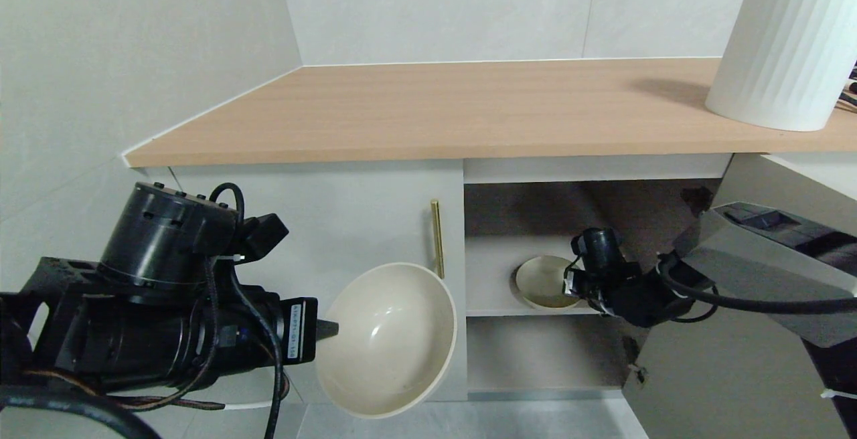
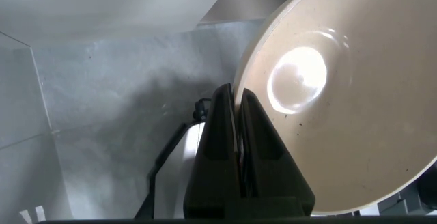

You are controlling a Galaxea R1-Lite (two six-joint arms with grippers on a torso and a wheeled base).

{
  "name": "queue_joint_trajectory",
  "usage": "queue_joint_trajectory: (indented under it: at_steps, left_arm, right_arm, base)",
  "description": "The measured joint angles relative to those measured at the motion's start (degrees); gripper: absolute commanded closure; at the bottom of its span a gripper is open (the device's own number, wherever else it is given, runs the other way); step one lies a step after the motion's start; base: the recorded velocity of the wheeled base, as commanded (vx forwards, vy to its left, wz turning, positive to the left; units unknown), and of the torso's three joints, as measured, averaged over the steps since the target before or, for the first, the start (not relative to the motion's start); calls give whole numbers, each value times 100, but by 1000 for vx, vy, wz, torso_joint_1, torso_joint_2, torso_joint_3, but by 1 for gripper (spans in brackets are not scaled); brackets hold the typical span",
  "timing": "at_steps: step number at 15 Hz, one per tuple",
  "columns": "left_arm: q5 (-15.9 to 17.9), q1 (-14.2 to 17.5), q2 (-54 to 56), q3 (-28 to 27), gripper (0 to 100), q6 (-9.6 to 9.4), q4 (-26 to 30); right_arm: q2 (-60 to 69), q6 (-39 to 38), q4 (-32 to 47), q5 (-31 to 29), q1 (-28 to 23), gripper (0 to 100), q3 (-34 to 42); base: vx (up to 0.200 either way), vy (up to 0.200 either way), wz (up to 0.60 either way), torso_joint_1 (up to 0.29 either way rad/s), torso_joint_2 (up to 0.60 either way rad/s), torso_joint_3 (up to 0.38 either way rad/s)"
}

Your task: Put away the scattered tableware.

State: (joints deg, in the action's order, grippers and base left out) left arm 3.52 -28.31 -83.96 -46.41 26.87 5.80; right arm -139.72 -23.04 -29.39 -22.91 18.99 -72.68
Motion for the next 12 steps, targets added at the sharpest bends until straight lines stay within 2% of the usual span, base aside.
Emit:
queue_joint_trajectory:
  at_steps: [4, 12]
  left_arm:
    - [0, 0, -44, 2, 100, -7, -1]
    - [-7, 0, -77, 2, 100, -7, 0]
  right_arm:
    - [-218, 6, 151, -207, -59, 100, -334]
    - [-352, 9, 183, -216, -117, 100, -618]
  base:
    - [0, 0, 0, 0, 0, 0]
    - [0, 0, 0, 0, 0, 0]
